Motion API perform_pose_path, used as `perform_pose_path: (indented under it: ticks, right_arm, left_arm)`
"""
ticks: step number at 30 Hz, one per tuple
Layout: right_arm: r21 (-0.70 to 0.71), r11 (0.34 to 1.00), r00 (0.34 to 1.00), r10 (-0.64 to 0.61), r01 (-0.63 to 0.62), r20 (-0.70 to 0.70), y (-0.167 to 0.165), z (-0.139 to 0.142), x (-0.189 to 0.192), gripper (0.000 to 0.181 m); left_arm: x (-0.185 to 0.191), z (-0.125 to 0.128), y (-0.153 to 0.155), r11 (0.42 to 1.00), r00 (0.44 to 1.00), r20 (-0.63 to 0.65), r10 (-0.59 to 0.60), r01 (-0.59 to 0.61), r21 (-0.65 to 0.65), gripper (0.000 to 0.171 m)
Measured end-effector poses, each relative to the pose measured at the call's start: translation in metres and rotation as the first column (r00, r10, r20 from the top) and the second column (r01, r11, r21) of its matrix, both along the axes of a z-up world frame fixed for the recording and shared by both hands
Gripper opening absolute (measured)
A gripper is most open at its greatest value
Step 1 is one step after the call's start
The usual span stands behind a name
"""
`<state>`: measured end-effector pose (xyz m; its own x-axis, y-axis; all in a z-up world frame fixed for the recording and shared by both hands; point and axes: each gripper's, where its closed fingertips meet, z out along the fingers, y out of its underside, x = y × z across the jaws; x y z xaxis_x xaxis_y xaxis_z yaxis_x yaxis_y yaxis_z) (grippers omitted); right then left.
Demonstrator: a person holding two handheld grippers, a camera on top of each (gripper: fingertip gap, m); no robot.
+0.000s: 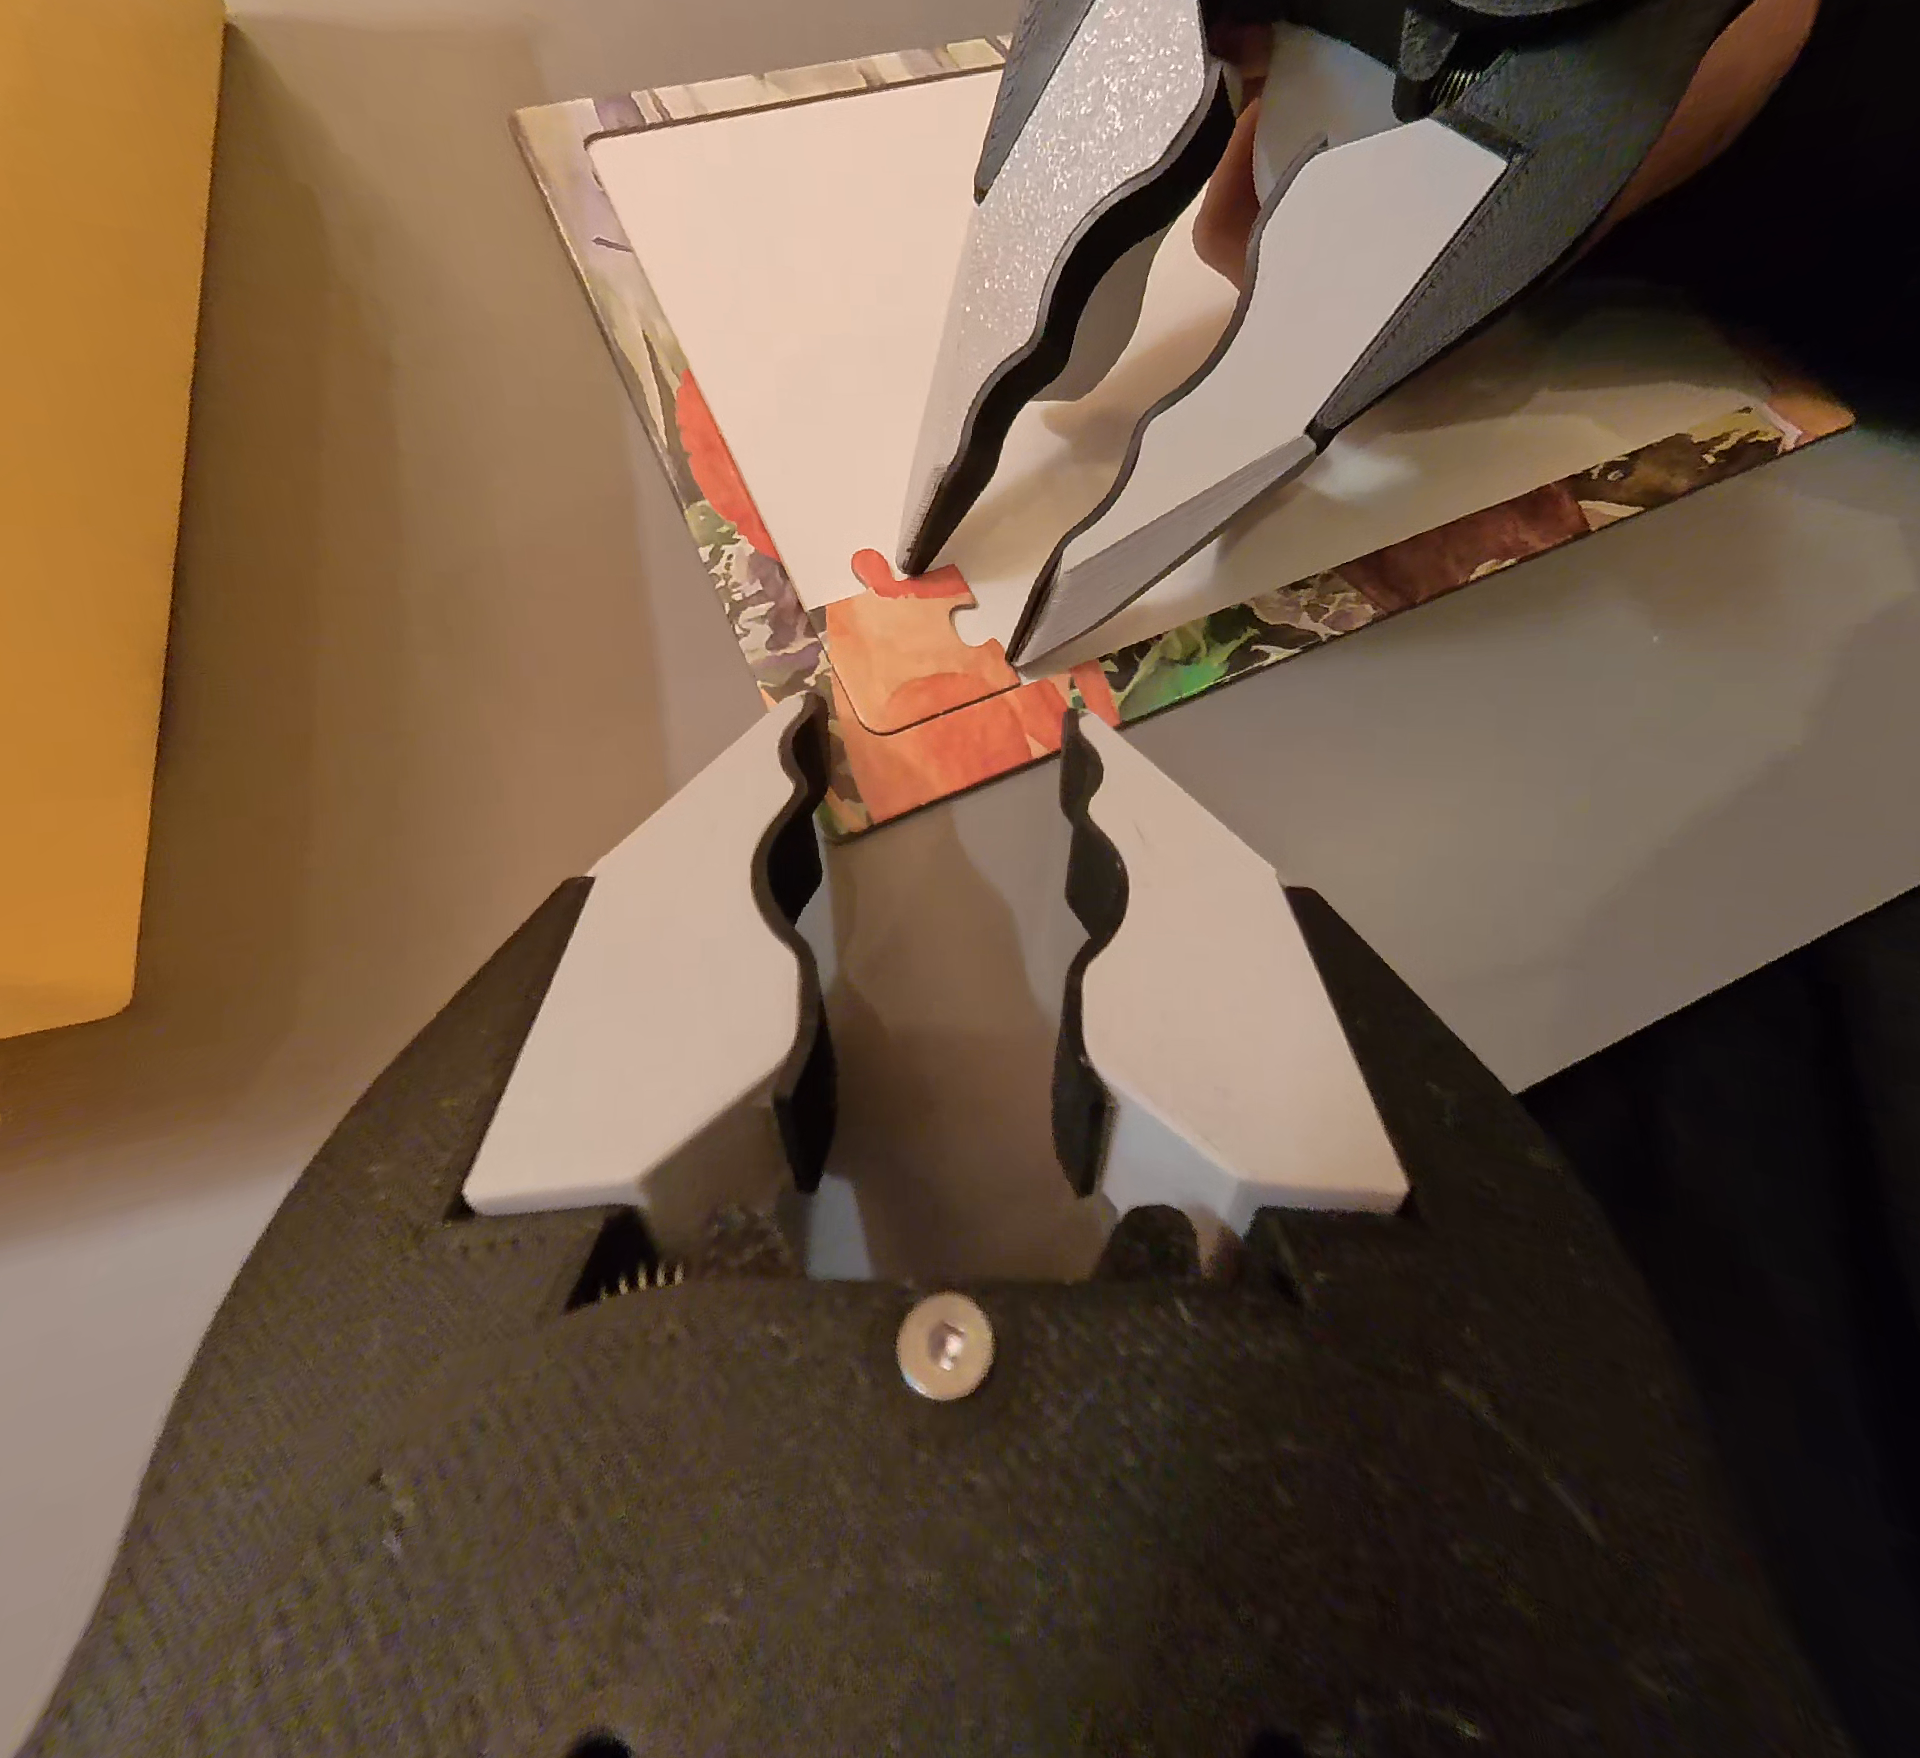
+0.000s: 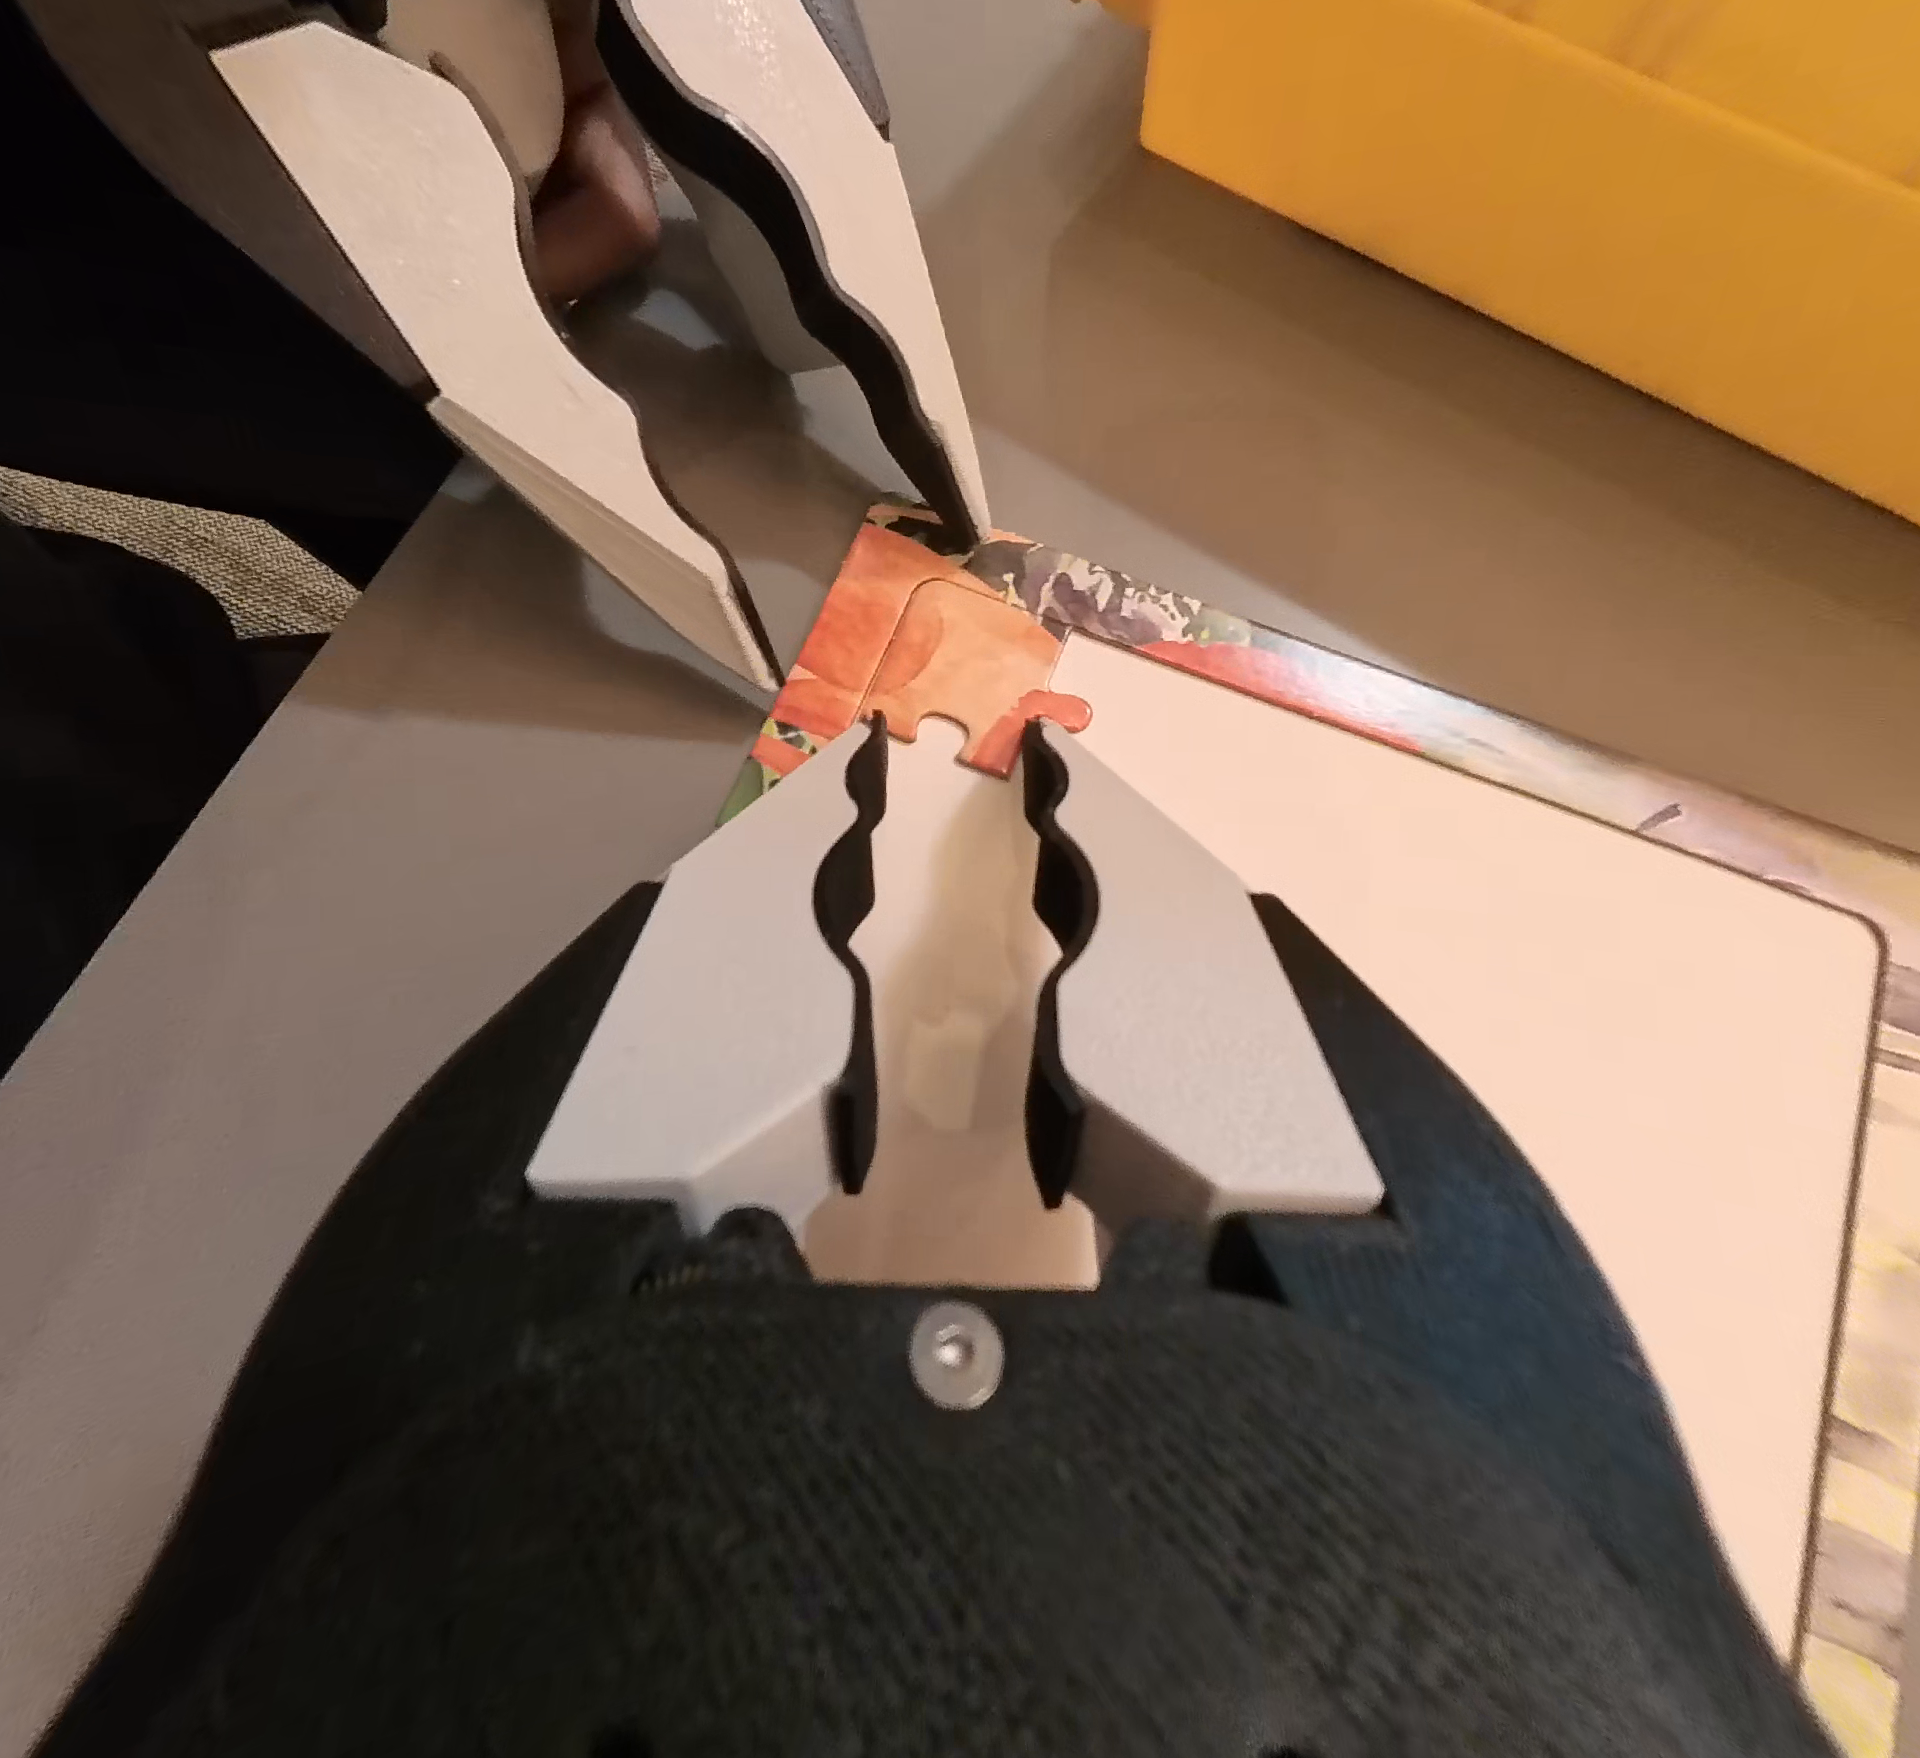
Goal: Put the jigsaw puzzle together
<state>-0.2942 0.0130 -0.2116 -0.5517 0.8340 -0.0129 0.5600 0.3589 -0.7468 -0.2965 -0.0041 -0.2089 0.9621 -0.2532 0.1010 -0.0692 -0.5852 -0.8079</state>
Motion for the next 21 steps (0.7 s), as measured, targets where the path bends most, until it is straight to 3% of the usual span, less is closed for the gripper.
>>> perform_pose_path:
  ticks: [4,8,17,21]
  right_arm:
    - [-0.002,1.0,1.0,0.007,-0.007,0.004,0.0,0.0,0.0,0.024]
    - [0.004,1.0,1.0,0.019,-0.019,0.004,0.0,0.0,0.0,0.023]
    - [0.007,0.999,0.999,0.047,-0.047,0.012,-0.001,0.0,-0.002,0.023]
    - [0.003,0.998,0.998,0.062,-0.062,0.003,-0.002,0.0,-0.002,0.023]
  left_arm:
    - [-0.003,0.0,-0.003,1.0,1.0,0.015,0.012,-0.012,-0.015,0.046]
    - [-0.016,-0.004,-0.009,0.998,0.998,-0.051,0.049,-0.05,-0.034,0.046]
    - [-0.013,-0.005,-0.008,0.999,0.997,-0.071,0.018,-0.02,-0.029,0.028]
    - [-0.013,-0.005,-0.008,0.999,0.997,-0.072,0.016,-0.019,-0.03,0.027]
